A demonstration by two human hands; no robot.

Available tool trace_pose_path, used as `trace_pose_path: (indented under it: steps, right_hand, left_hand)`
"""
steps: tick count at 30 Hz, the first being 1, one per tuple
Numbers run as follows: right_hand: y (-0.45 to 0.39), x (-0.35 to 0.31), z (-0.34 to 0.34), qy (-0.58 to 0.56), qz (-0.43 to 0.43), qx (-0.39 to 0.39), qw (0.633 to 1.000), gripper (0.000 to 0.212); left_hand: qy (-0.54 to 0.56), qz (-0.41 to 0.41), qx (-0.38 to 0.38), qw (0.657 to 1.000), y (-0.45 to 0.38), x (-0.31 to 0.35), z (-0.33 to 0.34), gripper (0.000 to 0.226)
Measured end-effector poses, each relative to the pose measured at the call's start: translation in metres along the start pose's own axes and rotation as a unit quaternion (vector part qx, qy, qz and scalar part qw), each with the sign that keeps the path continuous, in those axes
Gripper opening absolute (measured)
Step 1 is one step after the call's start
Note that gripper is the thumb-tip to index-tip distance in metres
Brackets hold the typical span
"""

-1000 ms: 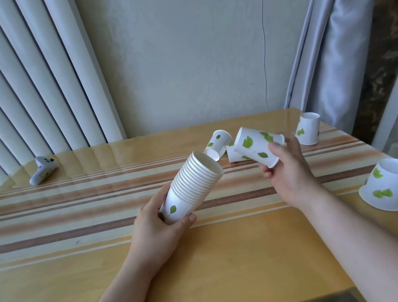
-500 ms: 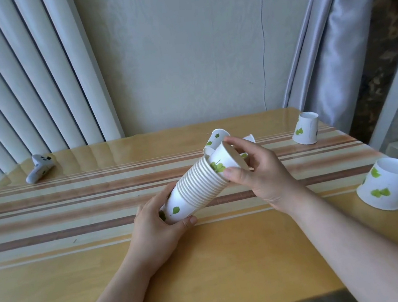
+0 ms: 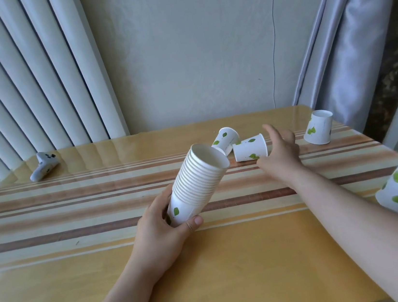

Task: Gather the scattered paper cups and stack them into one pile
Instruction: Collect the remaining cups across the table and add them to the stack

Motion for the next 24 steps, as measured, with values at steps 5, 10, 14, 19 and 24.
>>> trace_pose_path:
  steps: [5, 10, 14, 19, 24]
  right_hand:
    - [-0.02, 0.008, 0.022, 0.155, -0.029, -0.054, 0.986, 0.086]
    - [-0.011, -0.006, 0.014, 0.246, -0.173, -0.013, 0.954, 0.059]
    - [0.007, -0.013, 0.002, 0.233, -0.223, 0.0, 0.947, 0.056]
    - [0.037, -0.014, -0.011, 0.1, -0.172, -0.022, 0.98, 0.062]
    - [0.066, 0.006, -0.021, -0.291, -0.007, -0.023, 0.957, 0.051]
  left_hand:
    - [0.005, -0.006, -0.005, 1.0, -0.002, -0.001, 0.002, 0.074]
    - [-0.005, -0.008, -0.001, 1.0, -0.002, -0.004, 0.001, 0.073]
    - [-0.004, -0.007, -0.002, 1.0, -0.002, -0.005, 0.001, 0.07]
    - [0.0, 0.005, -0.002, 1.0, 0.0, -0.001, 0.001, 0.071]
    - [0.001, 0.009, 0.009, 1.0, 0.001, 0.0, -0.002, 0.076]
Point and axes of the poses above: each hand's wrist, its own y-axis away from the middle knuckle, its own z-axis out of the palm, x = y × z, the point moved 9 cm from there along -y, towards the middle knuckle, and after that the axes turned 3 degrees about z, right-handed, at the moved point
